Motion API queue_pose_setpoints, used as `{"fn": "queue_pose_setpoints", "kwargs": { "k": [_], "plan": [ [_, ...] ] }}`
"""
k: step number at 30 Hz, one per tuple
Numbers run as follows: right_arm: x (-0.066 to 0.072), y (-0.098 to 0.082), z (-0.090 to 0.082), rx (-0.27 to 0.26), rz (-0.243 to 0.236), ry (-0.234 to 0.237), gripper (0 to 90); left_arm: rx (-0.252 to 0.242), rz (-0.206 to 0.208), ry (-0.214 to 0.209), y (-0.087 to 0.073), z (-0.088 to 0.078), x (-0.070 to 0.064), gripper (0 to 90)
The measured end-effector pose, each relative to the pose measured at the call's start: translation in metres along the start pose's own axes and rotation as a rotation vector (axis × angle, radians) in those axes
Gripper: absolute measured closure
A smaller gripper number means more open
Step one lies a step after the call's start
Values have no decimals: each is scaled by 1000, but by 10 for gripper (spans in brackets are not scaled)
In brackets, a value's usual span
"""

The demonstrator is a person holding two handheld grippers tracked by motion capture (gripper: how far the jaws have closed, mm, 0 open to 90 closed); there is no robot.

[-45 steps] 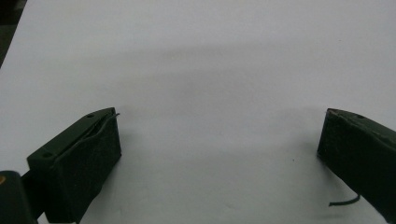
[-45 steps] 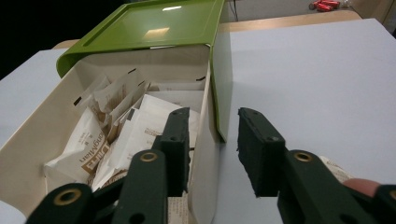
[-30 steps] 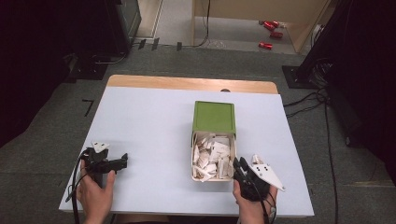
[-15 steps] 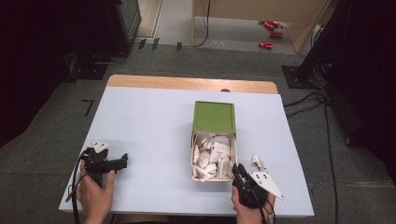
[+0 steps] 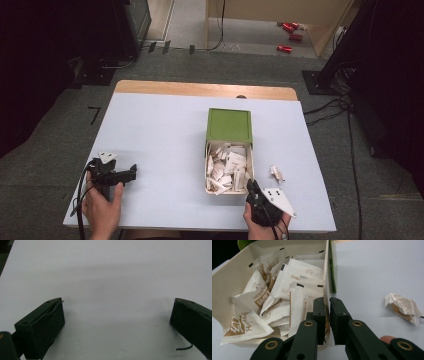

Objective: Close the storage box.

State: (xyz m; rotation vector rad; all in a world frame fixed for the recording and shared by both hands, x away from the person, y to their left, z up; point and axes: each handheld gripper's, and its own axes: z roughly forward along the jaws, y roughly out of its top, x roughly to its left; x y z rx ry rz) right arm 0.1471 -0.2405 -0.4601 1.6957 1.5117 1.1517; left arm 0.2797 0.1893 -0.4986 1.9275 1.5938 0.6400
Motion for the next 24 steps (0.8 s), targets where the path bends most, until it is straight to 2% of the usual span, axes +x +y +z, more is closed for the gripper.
{"fn": "queue_pose_setpoints", "kwargs": {
  "k": [8, 13, 24],
  "plan": [
    [2, -8, 3, -11, -18, -21, 851, 0, 0, 0, 0, 0, 0, 0],
    [1, -10, 4, -18, 14, -17, 855, 0, 0, 0, 0, 0, 0, 0],
    [7, -9, 3, -13, 6, -65, 887, 0, 0, 0, 0, 0, 0, 0]
  ]
}}
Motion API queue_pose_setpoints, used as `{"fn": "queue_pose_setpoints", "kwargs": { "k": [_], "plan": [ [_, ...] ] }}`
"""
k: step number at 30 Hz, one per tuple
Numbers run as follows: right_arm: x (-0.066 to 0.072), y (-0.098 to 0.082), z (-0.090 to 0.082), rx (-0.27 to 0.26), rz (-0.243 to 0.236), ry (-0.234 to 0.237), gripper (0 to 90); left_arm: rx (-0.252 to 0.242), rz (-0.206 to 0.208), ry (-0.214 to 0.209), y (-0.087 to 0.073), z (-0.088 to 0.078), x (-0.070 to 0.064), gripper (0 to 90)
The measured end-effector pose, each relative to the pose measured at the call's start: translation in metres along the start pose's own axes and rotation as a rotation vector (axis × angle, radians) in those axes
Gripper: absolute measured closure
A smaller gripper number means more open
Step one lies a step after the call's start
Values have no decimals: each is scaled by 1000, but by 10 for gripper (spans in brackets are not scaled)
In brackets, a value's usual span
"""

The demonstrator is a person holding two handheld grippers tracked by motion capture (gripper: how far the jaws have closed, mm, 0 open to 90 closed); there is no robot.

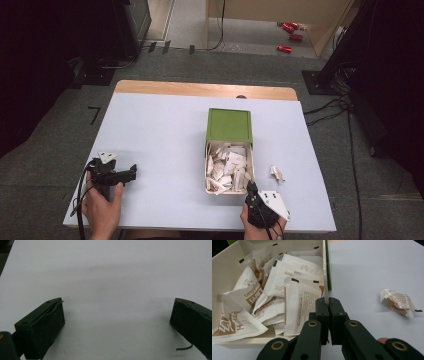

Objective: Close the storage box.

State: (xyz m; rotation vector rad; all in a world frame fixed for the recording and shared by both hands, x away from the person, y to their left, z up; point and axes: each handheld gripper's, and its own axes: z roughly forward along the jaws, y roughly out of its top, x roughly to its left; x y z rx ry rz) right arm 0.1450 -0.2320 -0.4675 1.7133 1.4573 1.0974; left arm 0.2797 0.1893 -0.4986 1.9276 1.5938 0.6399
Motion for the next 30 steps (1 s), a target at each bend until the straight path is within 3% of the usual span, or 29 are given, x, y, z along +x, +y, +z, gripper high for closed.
{"fn": "queue_pose_setpoints", "kwargs": {
  "k": [30],
  "plan": [
    [5, 20, 0, 29, -8, 10, 891, 0, 0, 0, 0, 0, 0, 0]
  ]
}}
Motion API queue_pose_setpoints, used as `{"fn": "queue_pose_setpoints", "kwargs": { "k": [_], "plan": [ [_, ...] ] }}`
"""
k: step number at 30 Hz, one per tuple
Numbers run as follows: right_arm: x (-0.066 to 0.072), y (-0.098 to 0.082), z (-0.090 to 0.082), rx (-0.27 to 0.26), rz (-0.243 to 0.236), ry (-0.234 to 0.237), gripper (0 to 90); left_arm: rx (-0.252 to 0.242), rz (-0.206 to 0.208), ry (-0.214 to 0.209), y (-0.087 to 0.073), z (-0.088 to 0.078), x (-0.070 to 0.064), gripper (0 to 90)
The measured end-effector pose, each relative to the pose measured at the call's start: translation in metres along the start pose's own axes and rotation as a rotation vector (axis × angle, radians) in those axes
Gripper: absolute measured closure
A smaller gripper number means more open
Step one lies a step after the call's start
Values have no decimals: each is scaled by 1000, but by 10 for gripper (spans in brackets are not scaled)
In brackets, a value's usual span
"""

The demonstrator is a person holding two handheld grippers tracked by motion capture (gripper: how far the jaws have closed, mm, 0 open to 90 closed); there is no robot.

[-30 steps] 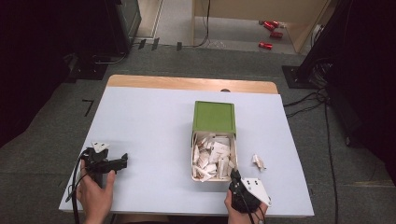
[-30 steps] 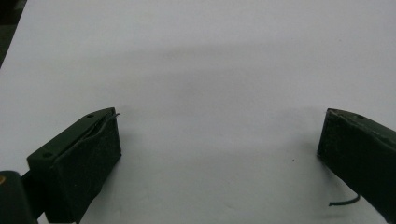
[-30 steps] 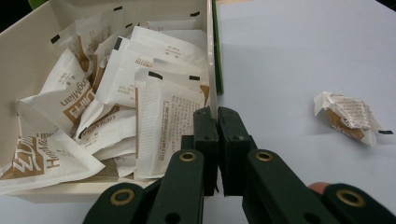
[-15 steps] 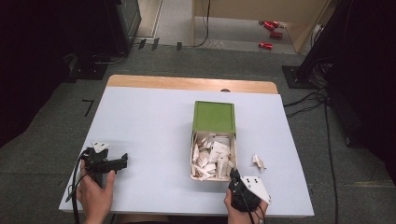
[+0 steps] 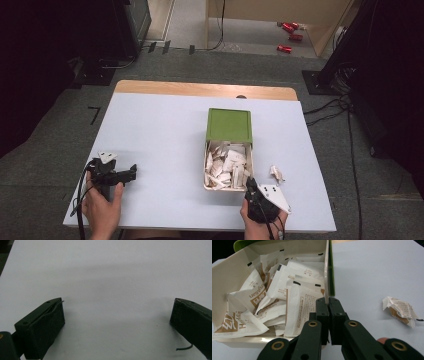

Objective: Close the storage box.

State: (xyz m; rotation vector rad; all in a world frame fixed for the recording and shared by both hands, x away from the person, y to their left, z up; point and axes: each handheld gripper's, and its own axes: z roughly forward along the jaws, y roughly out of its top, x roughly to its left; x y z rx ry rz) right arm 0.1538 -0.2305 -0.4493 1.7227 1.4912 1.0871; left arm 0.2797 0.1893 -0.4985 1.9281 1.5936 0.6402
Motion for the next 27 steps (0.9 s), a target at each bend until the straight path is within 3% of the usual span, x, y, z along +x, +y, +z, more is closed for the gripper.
{"fn": "queue_pose_setpoints", "kwargs": {
  "k": [27],
  "plan": [
    [-1, 19, 19, 12, -19, -9, 894, 0, 0, 0, 0, 0, 0, 0]
  ]
}}
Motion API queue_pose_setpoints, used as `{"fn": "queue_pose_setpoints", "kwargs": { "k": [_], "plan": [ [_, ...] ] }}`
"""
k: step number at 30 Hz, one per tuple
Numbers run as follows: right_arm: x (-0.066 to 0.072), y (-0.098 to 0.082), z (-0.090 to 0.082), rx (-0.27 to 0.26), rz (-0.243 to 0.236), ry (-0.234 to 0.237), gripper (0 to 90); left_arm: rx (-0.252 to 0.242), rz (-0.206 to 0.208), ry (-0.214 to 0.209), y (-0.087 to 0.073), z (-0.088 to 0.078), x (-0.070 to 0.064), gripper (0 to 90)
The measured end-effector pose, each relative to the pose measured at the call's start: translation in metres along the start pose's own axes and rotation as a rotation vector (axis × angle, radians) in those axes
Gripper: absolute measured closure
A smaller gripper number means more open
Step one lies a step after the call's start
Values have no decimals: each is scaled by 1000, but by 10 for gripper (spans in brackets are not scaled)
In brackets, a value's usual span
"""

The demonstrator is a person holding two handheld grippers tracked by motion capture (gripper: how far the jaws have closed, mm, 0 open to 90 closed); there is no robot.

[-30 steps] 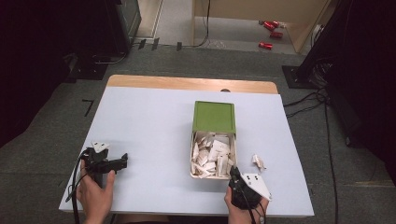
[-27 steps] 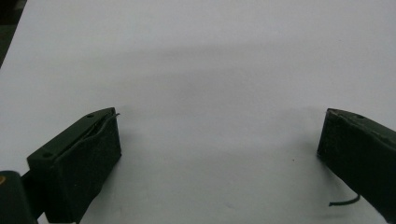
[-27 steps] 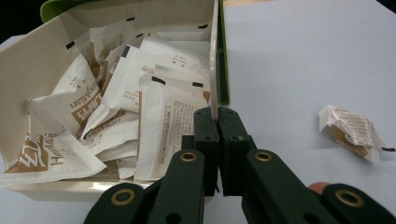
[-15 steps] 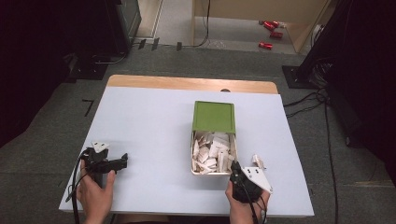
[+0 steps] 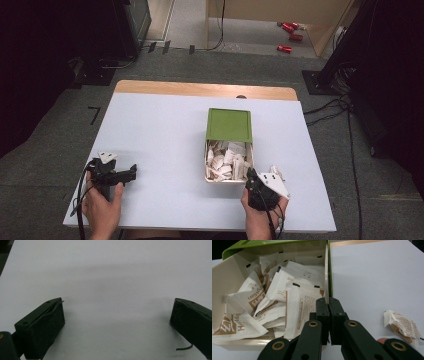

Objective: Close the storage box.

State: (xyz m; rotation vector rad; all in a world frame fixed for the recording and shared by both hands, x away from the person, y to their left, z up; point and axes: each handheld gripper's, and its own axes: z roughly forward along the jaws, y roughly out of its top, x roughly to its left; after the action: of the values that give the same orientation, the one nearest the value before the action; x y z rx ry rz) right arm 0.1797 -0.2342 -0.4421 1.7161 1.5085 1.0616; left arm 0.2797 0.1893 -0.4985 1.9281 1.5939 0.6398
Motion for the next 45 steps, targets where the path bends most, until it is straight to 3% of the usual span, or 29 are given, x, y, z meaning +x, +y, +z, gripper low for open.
{"fn": "queue_pose_setpoints", "kwargs": {
  "k": [45],
  "plan": [
    [-7, 12, 33, 19, -3, -12, 893, 0, 0, 0, 0, 0, 0, 0]
  ]
}}
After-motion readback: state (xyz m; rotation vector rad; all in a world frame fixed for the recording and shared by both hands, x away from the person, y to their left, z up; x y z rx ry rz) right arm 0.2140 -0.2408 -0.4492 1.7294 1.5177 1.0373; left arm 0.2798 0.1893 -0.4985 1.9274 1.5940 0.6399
